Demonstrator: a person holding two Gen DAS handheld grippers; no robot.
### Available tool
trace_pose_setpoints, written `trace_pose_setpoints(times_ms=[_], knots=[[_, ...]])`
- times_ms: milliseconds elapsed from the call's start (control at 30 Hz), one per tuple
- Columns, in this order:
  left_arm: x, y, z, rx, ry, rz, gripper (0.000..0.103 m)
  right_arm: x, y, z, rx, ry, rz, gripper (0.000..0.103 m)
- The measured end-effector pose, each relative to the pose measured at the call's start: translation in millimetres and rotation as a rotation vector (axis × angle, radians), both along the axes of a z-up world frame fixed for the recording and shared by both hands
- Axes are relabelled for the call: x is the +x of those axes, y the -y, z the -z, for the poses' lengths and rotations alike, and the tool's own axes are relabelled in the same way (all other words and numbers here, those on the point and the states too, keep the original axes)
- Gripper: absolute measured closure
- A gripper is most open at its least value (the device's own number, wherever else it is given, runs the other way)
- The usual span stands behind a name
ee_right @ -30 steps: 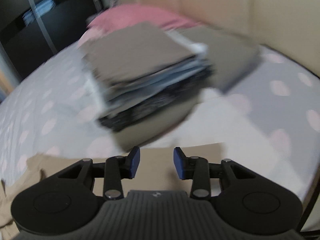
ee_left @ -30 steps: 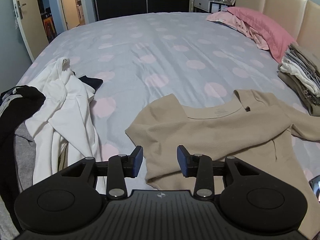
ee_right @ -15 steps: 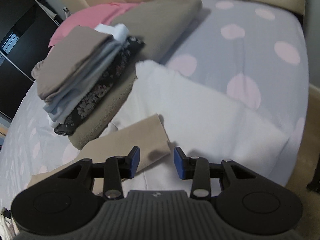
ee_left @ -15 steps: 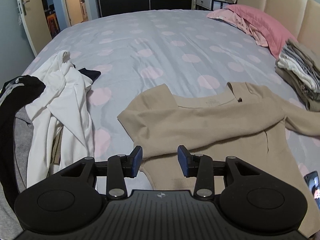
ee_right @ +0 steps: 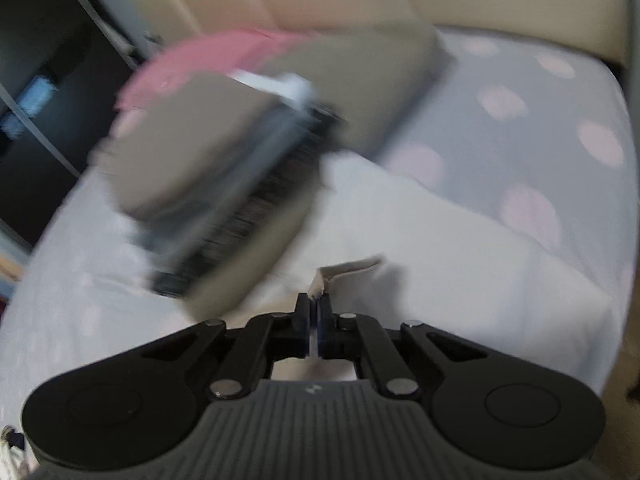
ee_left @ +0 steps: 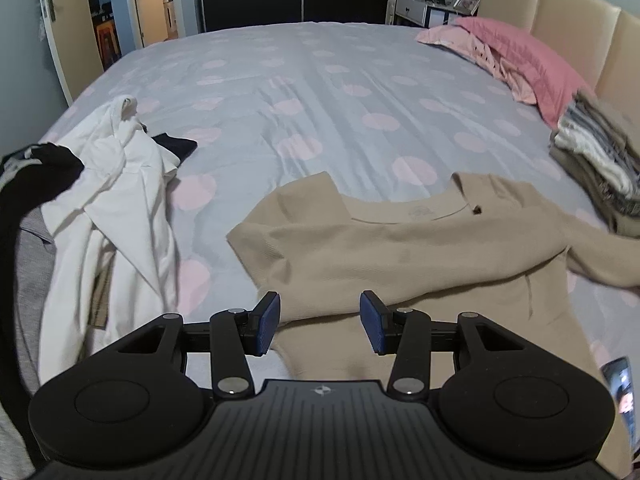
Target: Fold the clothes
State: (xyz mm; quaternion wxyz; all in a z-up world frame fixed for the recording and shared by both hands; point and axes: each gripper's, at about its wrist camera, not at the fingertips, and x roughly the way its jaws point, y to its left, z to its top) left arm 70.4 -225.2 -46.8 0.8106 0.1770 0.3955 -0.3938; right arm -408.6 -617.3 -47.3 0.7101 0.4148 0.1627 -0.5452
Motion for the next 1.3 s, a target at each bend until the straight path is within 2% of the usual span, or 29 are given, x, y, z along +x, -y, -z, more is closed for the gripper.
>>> trace_pose_setpoints(times_ms=[233,500,800,900,1200,1300], knots=[[-2.4,2.5,-9.2,-0.024,0.012,0.011,0.061,89.9,-47.9,-80.3,-0.173,0.106,-0.172,0.100],[8.9,-4.3,-17.8,-0.070,-0.017,-0.020,0.061,205.5,-96.2,-144.4,-0.279,0.204,-0.424,0.100],[30.6,-12.3,-23.8,-0.119,-0.056,-0.063,0.061,320.3,-159.7,-156.9,-0.263,0.299,-0.690,0.100],[39.2,-15.5,-24.1,-0.120,-0.056,-0.080,0.061,357.5,-180.6,-145.3,-0.219,0.291,-0.763,0.100],[67.5,-32.0,-12.1,-0.085,-0.064,-0.145,0.061,440.9,-220.2,-66.8,-0.063,0.142,-0.929,0.100],[73.1,-33.7,-5.7,-0.072,-0.072,-0.153,0.061,458.7,-231.1,-42.4,-0.003,0.095,-0.987,0.092]])
